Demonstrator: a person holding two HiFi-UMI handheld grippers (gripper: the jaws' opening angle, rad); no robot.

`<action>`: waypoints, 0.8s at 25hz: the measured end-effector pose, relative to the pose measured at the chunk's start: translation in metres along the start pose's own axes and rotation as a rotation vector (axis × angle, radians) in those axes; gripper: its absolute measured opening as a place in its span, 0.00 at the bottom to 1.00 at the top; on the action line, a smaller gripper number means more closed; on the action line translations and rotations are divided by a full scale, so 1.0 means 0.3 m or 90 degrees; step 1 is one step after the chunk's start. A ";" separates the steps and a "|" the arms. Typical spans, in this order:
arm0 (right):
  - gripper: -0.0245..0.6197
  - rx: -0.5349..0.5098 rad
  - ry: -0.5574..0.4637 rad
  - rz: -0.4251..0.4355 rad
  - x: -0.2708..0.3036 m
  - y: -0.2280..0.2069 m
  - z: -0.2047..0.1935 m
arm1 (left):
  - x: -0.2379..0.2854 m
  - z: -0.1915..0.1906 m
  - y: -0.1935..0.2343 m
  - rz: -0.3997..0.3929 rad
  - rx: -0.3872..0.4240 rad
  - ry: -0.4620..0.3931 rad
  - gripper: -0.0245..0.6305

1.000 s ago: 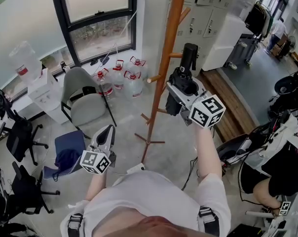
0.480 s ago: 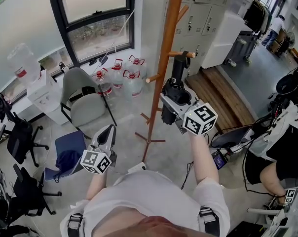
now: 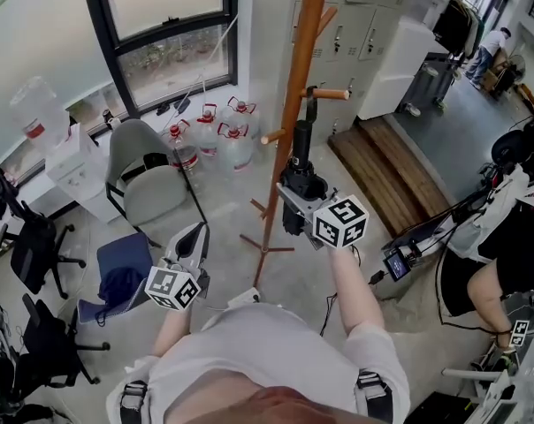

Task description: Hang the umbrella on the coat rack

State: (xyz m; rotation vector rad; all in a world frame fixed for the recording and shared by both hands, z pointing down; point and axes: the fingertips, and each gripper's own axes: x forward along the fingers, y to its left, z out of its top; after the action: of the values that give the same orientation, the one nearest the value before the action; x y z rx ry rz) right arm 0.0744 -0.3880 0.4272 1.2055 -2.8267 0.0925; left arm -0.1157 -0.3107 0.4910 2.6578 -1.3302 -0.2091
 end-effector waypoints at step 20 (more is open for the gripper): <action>0.43 0.017 0.103 -0.065 0.123 -0.032 -0.217 | -0.039 -0.024 0.004 0.015 0.002 0.012 0.05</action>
State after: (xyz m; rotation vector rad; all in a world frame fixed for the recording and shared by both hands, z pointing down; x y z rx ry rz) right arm 0.0583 -0.4159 0.4955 1.2831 -2.6298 0.2129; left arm -0.1220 -0.3014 0.4990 2.6393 -1.3567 -0.1794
